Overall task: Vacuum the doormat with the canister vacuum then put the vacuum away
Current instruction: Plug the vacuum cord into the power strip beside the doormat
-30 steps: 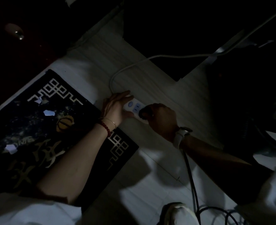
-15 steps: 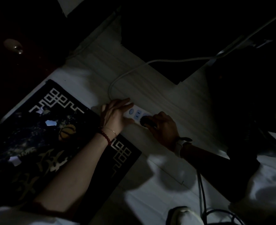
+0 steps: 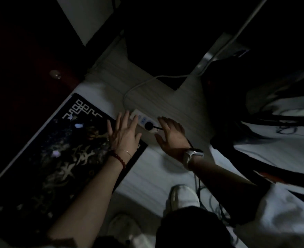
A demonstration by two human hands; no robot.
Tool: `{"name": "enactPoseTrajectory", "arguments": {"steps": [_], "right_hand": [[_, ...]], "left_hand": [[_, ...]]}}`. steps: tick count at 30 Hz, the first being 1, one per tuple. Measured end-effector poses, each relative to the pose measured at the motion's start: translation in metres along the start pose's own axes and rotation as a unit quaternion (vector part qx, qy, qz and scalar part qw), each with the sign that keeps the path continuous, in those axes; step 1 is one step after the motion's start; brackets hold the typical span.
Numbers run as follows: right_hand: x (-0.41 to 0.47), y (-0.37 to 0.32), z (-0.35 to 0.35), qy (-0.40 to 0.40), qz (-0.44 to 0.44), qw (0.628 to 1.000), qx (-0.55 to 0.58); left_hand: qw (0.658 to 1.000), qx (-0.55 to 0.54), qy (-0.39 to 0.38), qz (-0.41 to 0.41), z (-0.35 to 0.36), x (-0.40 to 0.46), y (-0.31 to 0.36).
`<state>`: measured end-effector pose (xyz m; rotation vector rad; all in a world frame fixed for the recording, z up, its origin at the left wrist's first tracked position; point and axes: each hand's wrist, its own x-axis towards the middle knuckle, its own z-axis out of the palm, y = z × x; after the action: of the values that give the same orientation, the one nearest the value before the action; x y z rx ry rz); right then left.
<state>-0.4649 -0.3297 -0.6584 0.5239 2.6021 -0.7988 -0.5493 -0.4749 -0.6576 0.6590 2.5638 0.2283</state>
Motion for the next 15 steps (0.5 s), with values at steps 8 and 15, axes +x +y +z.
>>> {"name": "enactPoseTrajectory", "arguments": {"steps": [8, 15], "right_hand": [[-0.186, -0.065, -0.137, 0.084, 0.087, 0.991, 0.052], [-0.327, -0.074, -0.241, 0.136, 0.195, 0.960, 0.147]], "left_hand": [[0.983, -0.172, 0.064, 0.028, -0.130, -0.155, 0.090], [0.974, -0.196, 0.012, 0.110, -0.222, -0.245, 0.180]]}}
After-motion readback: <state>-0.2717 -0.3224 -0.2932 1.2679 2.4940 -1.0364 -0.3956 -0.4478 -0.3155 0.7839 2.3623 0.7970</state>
